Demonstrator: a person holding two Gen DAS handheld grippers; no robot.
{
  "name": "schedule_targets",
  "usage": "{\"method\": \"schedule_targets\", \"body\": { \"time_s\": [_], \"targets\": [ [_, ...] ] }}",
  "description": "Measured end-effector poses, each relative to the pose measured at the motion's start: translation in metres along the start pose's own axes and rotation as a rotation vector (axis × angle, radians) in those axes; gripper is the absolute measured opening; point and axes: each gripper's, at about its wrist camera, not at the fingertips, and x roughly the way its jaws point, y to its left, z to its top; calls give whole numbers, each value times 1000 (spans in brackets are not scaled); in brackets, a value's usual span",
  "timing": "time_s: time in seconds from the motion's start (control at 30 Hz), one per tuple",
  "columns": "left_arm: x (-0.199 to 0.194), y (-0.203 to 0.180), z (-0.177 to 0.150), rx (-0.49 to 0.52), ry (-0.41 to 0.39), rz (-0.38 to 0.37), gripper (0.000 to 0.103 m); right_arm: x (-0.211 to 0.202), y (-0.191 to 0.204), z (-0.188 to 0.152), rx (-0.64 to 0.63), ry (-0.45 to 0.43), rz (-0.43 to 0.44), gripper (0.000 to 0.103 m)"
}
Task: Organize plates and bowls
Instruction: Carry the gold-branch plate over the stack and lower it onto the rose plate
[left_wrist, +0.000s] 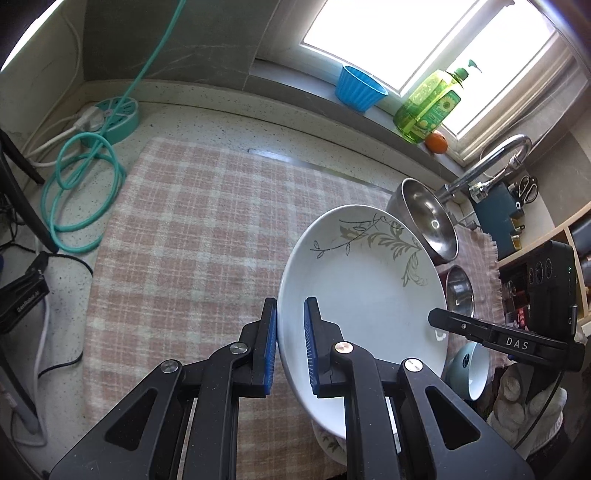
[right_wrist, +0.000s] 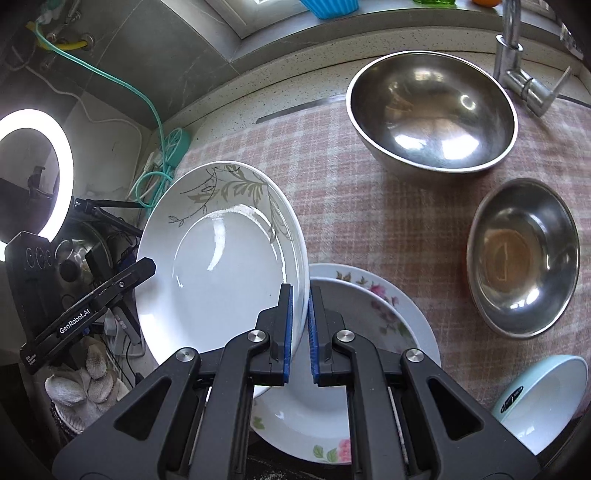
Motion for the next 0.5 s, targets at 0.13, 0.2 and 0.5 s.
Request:
{"method": "schedule_targets", "body": {
  "time_s": [0.13,0.2,0.5],
  "targets": [
    [3,-12,-16,15,23,-9,12,-5,-14,-16,16,-5,-19,8],
    [6,-16,-23,18,35,-15,12,-8,-21,-24,27,-8,-26,8],
    [16,-35,-46,28,80,-42,12,-19,-43,-55,56,-24,-74,8]
  ]
}}
